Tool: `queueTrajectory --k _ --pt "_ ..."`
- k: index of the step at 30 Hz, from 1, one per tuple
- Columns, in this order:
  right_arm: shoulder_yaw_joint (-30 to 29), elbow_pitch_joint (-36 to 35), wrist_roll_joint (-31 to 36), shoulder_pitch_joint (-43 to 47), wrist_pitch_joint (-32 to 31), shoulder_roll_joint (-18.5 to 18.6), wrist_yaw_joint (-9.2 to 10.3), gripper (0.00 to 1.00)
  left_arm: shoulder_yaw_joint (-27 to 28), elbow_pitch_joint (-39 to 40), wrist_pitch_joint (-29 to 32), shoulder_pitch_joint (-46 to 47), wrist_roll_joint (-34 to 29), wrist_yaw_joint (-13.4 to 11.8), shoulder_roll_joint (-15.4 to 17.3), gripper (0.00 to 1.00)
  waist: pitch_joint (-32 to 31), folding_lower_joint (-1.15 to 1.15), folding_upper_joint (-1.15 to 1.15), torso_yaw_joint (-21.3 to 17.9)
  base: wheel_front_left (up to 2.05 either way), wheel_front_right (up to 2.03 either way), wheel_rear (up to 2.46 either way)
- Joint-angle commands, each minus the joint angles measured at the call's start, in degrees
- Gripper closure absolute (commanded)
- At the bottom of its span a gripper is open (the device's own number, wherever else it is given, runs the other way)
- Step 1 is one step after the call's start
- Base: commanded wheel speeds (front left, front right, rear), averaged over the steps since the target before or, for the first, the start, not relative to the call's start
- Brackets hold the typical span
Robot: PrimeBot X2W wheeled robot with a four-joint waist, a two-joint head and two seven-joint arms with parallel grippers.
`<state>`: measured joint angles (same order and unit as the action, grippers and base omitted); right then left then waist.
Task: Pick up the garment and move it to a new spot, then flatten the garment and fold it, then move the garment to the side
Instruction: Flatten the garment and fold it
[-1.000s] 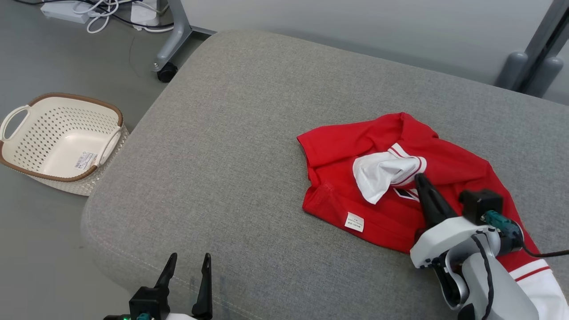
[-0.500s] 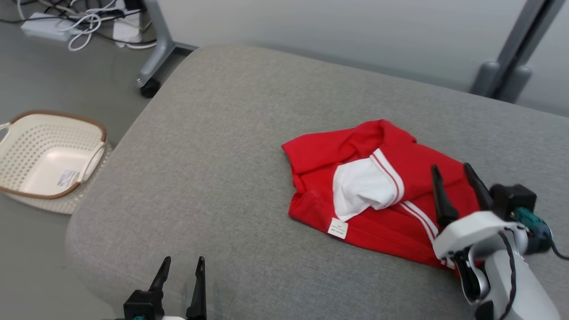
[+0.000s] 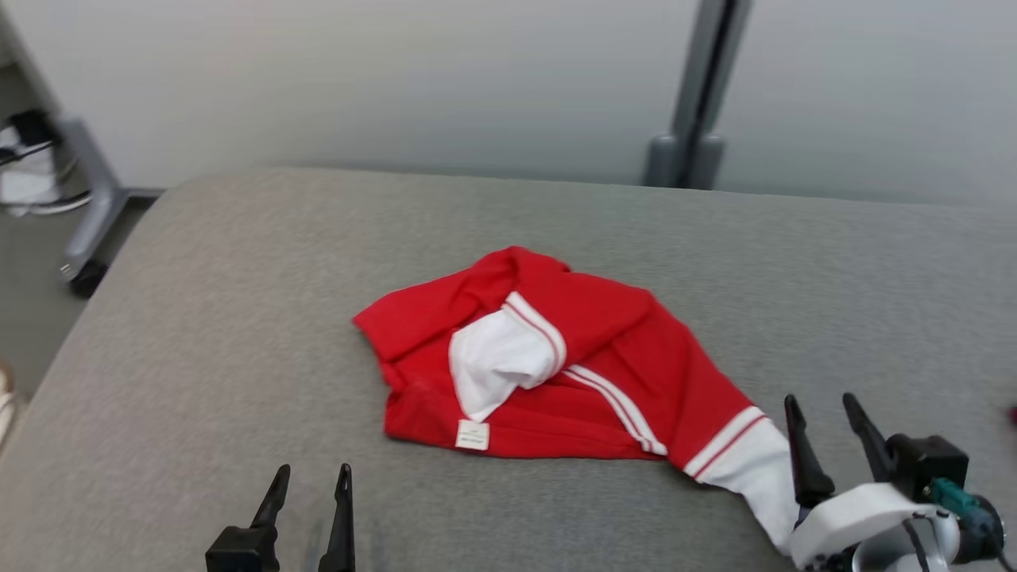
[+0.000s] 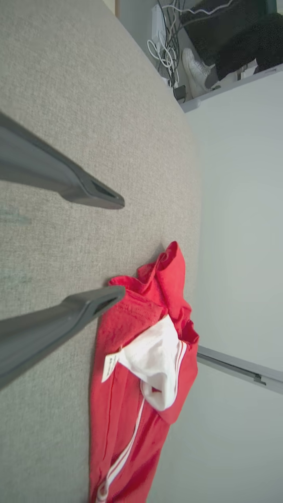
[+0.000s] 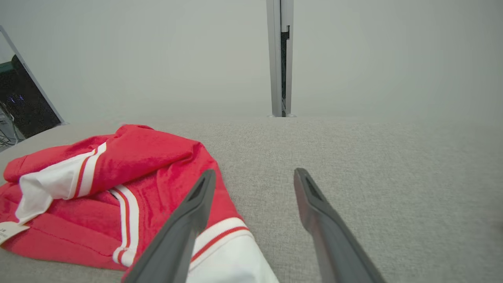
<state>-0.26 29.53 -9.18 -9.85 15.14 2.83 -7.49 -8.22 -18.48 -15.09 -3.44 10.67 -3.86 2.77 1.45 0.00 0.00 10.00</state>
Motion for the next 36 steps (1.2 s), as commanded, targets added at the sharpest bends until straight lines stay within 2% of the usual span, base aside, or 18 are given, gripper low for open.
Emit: queueTrajectory --k 1,8,15,20,24,32,36 --pt "0.6 -0.5 0.0 1.5 0.0 0.2 0.00 0.00 0.4 0.3 -0.1 -0.5 0.0 -0.1 0.2 0.00 -2.0 0.00 0.00 -5.7 0.00 0.00 0.00" --pt "3.5 -0.6 -1.3 5.1 0.0 0.2 0.00 0.00 1.4 -0.1 -0.1 -0.4 0.9 -1.1 0.2 0.00 -2.1 0.00 0.00 -10.8 0.00 0.00 0.00" --pt "4.5 -0.7 -1.9 5.4 0.0 0.2 0.00 0.00 1.5 -0.7 -0.1 -0.6 0.5 -0.7 0.3 0.00 -1.9 0.00 0.00 -10.9 0.00 0.00 0.00" --pt "7.5 -1.5 -1.6 3.1 0.0 0.2 0.00 0.00 0.8 -0.9 -0.1 -0.3 0.3 -0.3 0.2 0.00 -1.5 0.00 0.00 -8.8 0.00 0.00 0.00" --pt "13.8 -0.5 -0.8 -0.7 0.0 0.2 0.00 0.00 -0.5 -1.2 -0.1 0.1 0.8 -0.2 0.2 0.00 -0.8 0.00 0.00 -6.0 0.00 0.00 0.00" --pt "28.1 10.2 1.7 -14.5 -0.4 0.7 0.01 0.00 -3.3 -1.9 -0.1 1.7 1.5 -0.1 0.3 0.00 2.2 0.00 0.00 2.7 0.00 0.00 0.00" --pt "31.4 15.2 1.7 -19.6 -1.3 1.0 0.01 0.00 -3.9 -2.1 -0.1 1.9 1.9 -0.2 0.2 0.00 3.2 0.00 0.00 5.8 0.00 0.00 0.00"
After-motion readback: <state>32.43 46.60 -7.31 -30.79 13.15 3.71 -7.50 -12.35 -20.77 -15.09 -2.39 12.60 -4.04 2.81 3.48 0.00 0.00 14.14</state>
